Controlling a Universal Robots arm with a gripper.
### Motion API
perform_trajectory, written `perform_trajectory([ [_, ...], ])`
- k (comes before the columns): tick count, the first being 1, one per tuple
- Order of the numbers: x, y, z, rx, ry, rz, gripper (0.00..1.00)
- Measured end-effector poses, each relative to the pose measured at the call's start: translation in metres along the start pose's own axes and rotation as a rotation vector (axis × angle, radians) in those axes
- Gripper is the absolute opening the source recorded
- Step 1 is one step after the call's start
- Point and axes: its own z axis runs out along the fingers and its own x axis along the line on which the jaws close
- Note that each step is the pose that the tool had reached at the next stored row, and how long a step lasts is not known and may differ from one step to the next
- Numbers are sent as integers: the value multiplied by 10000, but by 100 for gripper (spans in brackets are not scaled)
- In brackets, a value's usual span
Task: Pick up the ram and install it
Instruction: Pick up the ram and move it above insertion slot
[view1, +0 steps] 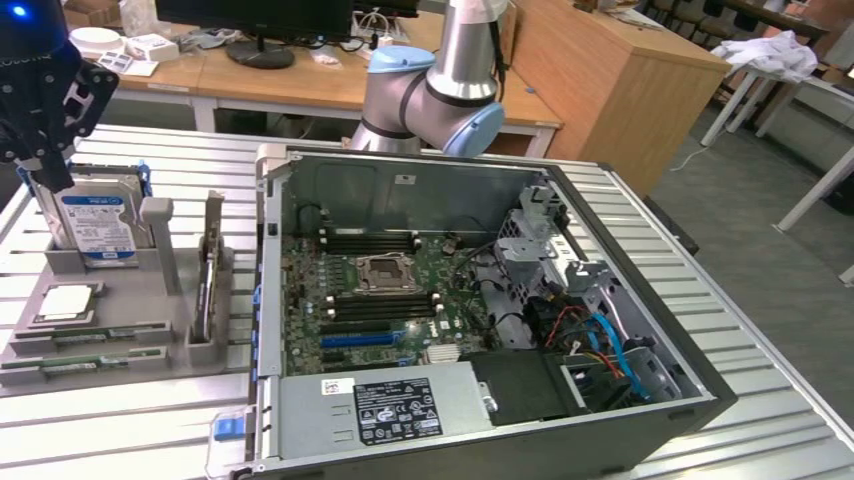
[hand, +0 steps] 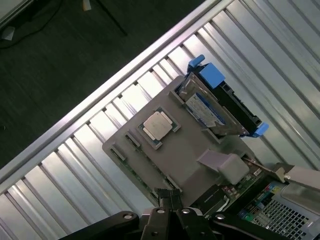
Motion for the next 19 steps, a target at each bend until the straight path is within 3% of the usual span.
perform_trajectory([
  [19,1,-2,28,-99,281,-3447,11],
])
